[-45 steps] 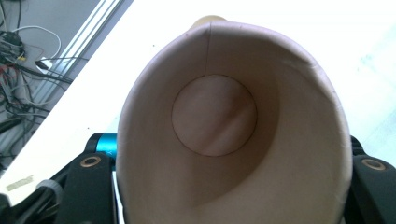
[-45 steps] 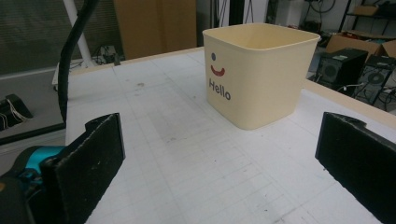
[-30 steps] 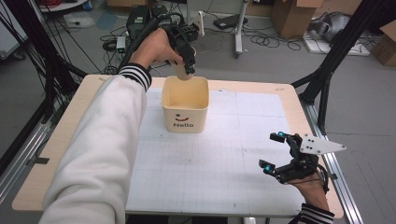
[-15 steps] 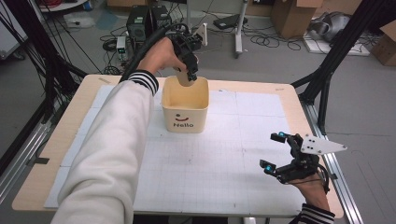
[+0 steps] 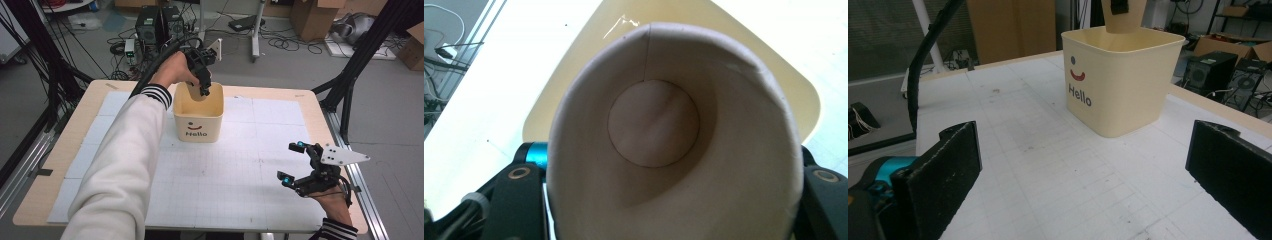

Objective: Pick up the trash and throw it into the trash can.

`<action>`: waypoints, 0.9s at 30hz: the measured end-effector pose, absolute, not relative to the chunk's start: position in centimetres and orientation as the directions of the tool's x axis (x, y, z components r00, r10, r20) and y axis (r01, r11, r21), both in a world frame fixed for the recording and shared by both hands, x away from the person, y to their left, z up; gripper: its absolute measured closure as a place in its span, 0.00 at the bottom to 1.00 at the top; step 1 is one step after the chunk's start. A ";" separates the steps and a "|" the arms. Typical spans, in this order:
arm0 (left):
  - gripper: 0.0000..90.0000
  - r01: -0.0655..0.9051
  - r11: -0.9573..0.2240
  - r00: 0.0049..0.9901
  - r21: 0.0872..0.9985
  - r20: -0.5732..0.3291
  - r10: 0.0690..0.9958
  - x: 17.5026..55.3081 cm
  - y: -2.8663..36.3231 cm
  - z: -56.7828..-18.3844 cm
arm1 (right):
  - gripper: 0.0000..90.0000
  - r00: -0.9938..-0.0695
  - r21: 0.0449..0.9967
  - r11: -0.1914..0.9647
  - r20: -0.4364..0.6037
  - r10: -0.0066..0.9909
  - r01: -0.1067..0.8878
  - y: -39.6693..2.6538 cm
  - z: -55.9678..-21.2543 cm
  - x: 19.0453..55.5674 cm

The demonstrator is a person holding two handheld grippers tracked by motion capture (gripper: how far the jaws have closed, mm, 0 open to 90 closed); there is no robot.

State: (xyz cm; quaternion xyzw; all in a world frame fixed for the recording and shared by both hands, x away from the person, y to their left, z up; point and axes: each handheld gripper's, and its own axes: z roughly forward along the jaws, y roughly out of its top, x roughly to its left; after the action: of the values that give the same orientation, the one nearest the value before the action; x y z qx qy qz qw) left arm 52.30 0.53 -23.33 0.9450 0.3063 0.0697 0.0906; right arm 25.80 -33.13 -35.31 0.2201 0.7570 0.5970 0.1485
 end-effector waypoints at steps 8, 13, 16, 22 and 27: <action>0.38 0.564 -0.800 0.806 0.204 0.073 0.587 52.4 0.2 -23.7 | 0.00 -0.857 0.970 0.188 0.038 0.515 0.156 -33.4 -35.4 25.8; 0.27 0.564 -0.805 0.812 0.186 0.057 0.582 52.5 0.1 -23.9 | 0.00 -0.857 0.970 0.188 0.037 0.514 0.155 -33.4 -35.4 25.8; 0.13 0.561 -0.807 0.813 0.187 0.064 0.579 52.5 0.0 -23.9 | 0.00 -0.856 0.971 0.185 0.032 0.516 0.148 -33.4 -35.4 25.9; 0.02 0.548 -0.814 0.820 0.191 0.072 0.568 52.2 0.0 -23.3 | 0.00 -0.853 0.971 0.182 0.038 0.521 0.155 -33.6 -35.3 25.7; 0.02 0.544 -0.807 0.816 0.230 0.078 0.573 51.8 0.2 -22.2 | 0.00 -0.852 0.971 0.183 0.037 0.522 0.154 -33.6 -35.3 25.7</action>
State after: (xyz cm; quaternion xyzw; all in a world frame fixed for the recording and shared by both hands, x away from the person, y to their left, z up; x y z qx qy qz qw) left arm 51.81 0.17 -22.20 0.9477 0.2946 0.0721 0.0991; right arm 25.72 -33.61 -35.32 0.2243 0.7536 0.5985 0.1534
